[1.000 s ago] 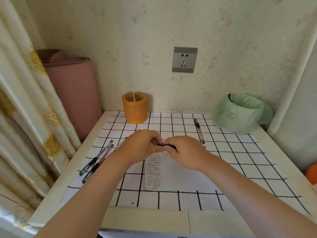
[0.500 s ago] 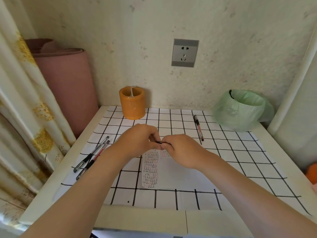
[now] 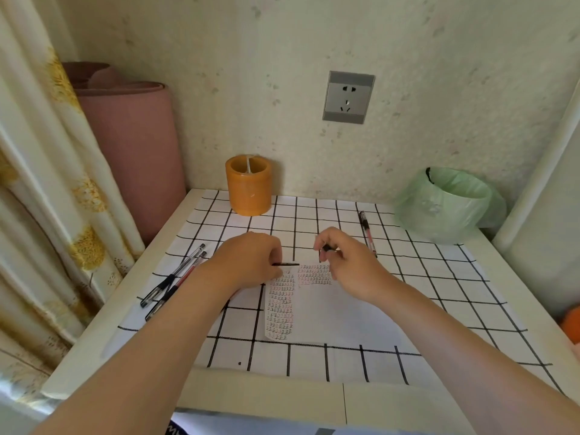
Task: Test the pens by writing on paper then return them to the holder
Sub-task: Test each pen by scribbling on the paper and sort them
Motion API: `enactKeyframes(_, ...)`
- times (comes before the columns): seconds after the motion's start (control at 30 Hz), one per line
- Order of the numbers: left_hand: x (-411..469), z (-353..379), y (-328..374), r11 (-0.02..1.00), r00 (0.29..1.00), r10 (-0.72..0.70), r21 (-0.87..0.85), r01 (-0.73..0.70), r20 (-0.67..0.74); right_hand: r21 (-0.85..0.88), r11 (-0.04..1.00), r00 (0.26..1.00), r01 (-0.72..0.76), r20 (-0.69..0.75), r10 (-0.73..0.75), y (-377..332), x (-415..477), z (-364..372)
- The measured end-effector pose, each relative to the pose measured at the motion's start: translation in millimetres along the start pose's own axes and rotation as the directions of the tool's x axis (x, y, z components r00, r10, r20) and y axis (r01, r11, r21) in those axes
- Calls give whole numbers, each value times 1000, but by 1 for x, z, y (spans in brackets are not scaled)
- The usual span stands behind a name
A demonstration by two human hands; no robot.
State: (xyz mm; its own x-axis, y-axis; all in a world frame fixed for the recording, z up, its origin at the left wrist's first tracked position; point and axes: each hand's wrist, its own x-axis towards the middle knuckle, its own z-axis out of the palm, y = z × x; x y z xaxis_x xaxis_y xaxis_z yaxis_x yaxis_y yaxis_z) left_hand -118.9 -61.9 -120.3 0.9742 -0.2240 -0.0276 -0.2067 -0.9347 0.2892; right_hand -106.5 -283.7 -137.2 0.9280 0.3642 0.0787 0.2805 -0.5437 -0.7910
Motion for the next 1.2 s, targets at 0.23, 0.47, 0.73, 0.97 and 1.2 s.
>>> enactKeyframes(0.23,2,6,-2,1000,995,15,25,-17,103,474,863,984,-175,68,163,0,3,-1)
enactKeyframes(0.47,3,17,6,991,977,133,-42,-128,168,524,841,986,-137,-5,164,8,0,10)
enactKeyframes(0.73,6,21,5,989,979,144,-3,-145,143,300,947,994,-113,43,105,18,-3,21)
enactKeyframes(0.97,8,25,6,977,967,209,-75,-200,146,192,981,999,2,43,-11,15,-4,30)
enactKeyframes(1.2,7,30,6,972,964,213,-129,-194,157,181,983,999,39,17,-42,19,-3,30)
